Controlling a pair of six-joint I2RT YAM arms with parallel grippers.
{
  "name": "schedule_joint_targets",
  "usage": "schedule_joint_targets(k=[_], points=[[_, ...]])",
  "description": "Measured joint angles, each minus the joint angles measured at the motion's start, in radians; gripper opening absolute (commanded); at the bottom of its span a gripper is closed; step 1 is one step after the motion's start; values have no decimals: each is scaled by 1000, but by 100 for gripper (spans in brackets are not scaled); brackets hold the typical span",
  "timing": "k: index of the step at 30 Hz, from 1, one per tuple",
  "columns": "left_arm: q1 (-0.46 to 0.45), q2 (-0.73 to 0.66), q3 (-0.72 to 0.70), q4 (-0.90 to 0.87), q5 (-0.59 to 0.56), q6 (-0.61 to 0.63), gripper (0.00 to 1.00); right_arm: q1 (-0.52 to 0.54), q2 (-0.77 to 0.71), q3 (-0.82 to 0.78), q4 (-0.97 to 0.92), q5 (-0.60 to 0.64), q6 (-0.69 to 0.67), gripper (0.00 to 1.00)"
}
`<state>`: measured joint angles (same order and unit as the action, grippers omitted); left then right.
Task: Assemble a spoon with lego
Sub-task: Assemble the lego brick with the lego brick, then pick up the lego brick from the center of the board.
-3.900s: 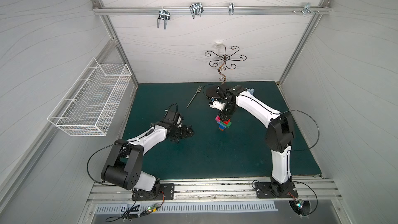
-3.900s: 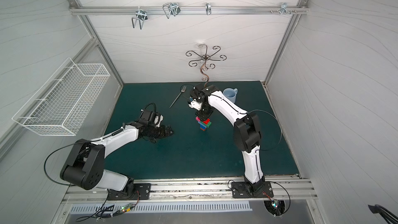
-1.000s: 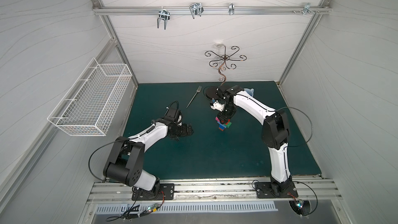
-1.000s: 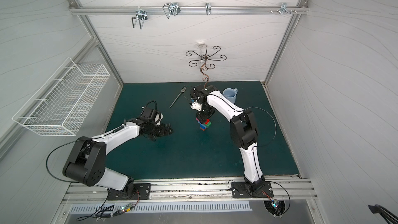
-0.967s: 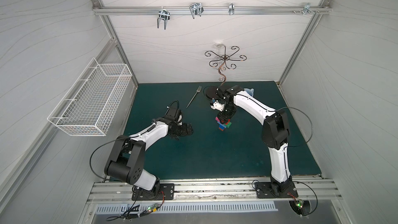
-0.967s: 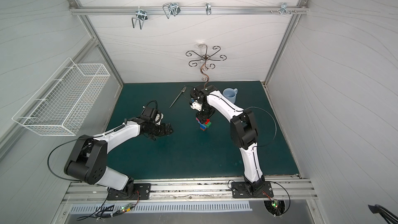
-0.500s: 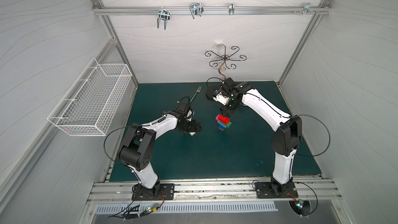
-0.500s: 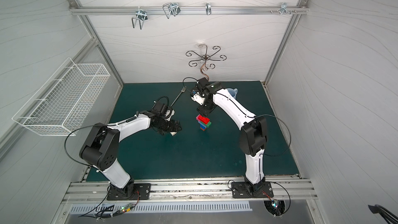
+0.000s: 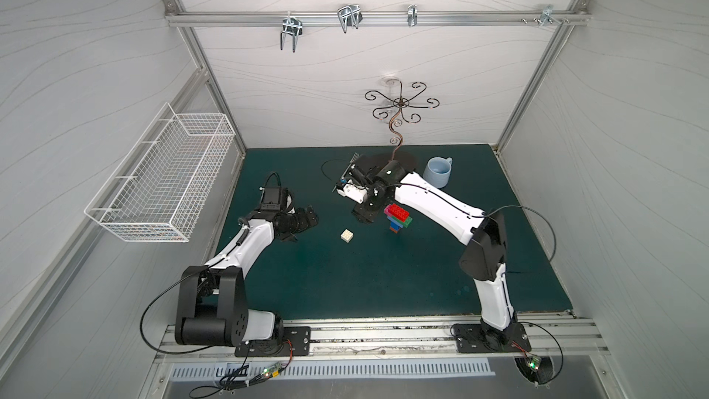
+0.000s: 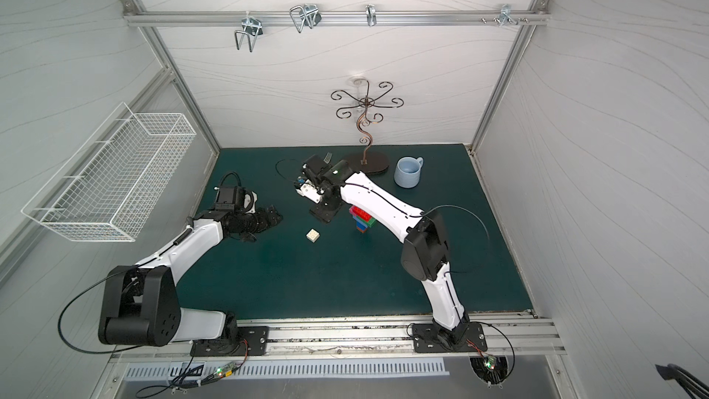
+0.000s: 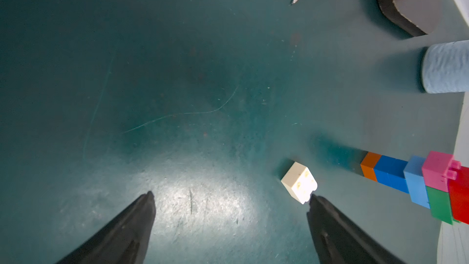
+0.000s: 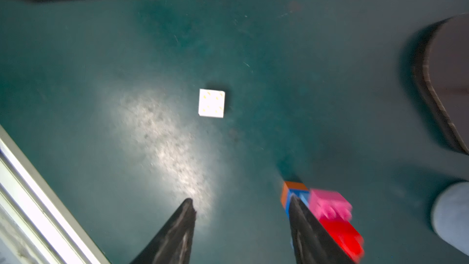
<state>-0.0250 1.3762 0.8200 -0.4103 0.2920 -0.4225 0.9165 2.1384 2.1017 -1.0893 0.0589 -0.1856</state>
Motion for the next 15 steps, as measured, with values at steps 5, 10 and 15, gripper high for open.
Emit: schedule_joint_targets(k=[5,10,15], points=[[0,0,-61,27,10,-28,99,10,172,86,28,-9,63,61],[0,0,-124,34,16,-48,99,15,260,109,42,-20,110,59],[0,-10,-154,50,16,-58,99,25,277,109,65,-48,137,54]])
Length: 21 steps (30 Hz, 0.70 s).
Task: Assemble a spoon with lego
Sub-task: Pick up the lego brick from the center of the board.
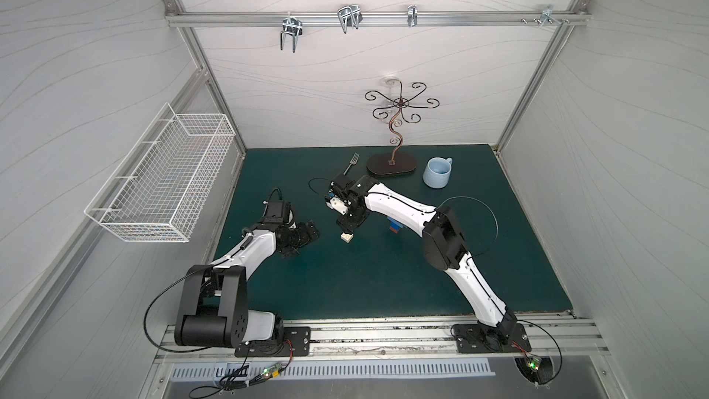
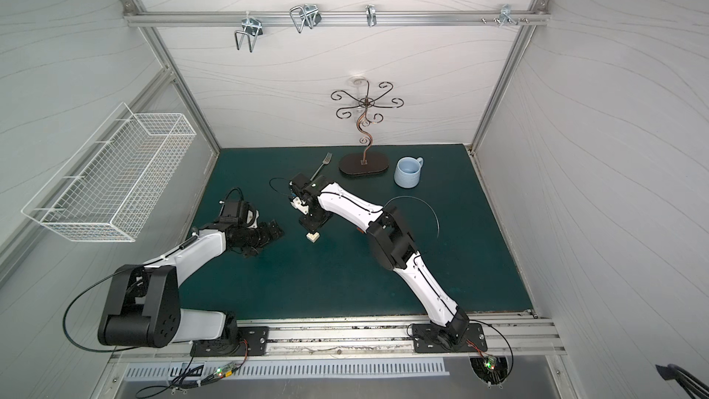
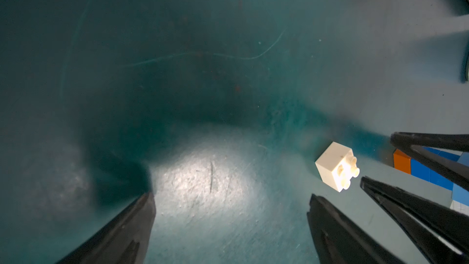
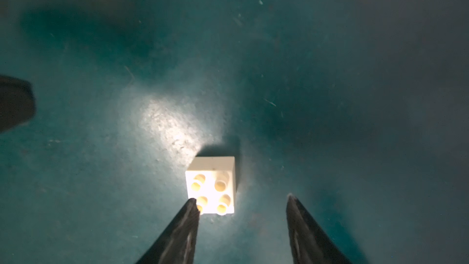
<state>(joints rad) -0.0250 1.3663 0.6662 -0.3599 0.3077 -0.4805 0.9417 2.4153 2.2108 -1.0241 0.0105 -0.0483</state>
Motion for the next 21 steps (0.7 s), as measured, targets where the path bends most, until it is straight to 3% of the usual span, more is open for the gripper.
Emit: schedule_joint_targets(k=[21], points=[[0,-2,-2,28,3,-6,99,37,39,0,18,-12,11,42]])
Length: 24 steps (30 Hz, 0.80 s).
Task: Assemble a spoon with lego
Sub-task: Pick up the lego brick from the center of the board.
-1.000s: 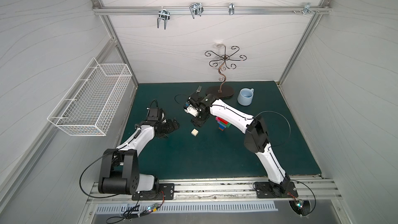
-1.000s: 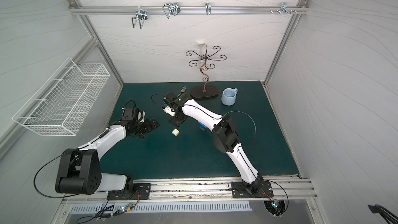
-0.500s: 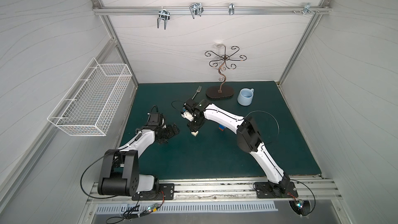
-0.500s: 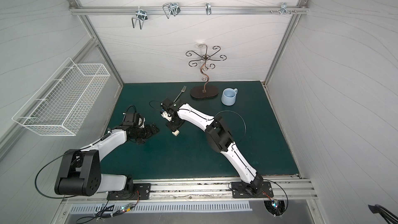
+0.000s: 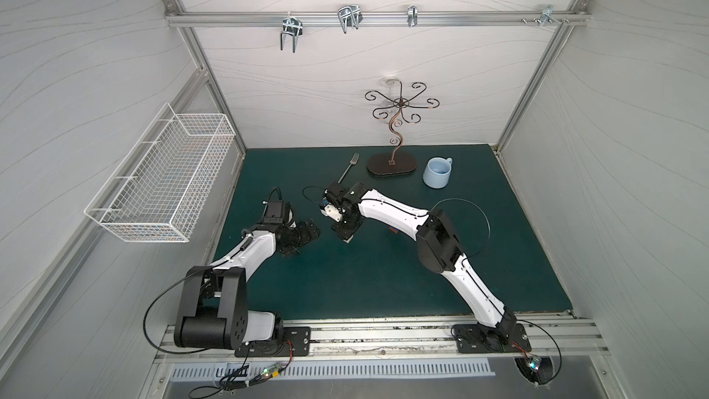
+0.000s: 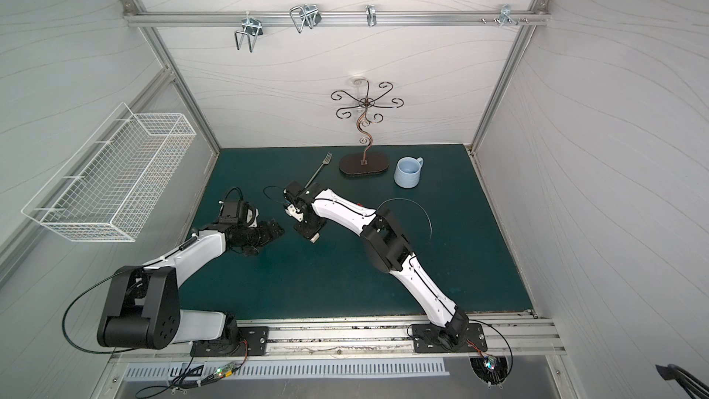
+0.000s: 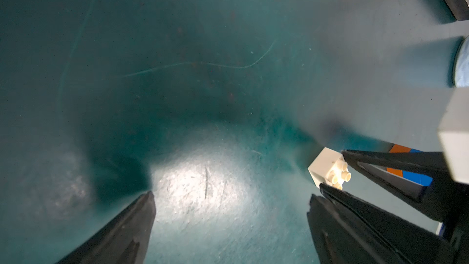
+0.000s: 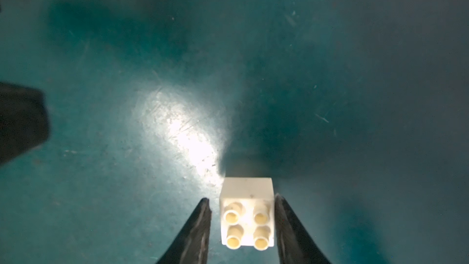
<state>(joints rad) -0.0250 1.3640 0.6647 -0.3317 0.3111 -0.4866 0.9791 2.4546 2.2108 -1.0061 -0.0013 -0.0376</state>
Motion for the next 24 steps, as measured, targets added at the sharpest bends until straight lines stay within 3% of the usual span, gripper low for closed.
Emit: schedule_joint_targets(k=[10,24], points=[[0,-1,0,0,0,0,99,3,0,0,-24,30,-5,42],[-5,-3,0,0,8,5,99,8,2,0,-31,44,-15,21]])
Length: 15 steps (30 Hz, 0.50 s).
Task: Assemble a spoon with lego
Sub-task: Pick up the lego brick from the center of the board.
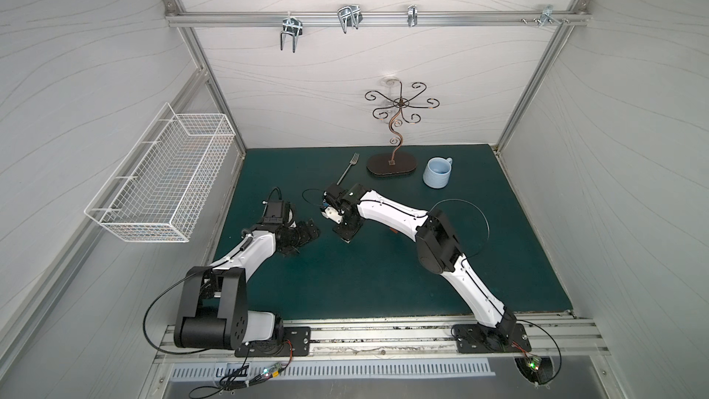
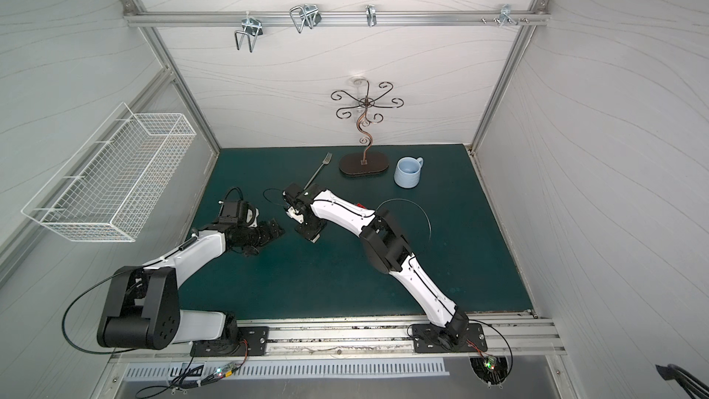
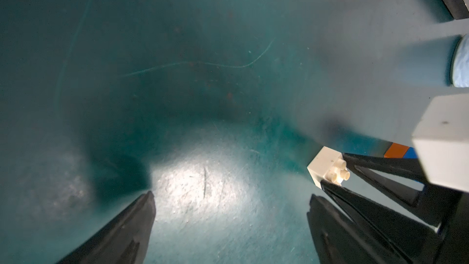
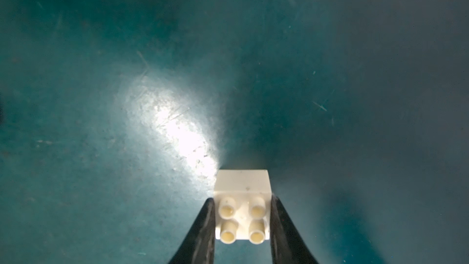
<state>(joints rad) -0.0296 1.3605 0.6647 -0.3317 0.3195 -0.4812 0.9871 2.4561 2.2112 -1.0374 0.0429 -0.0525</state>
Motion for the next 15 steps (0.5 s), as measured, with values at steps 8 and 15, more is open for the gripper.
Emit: schedule_joint_targets(k=[8,15], points=[[-121,-61,0,21,6,46,100,-45,-183,-32,-74,29,-12,19],[-262,-64,9,71,6,102,100,-201,-537,-131,-129,79,-81,19]])
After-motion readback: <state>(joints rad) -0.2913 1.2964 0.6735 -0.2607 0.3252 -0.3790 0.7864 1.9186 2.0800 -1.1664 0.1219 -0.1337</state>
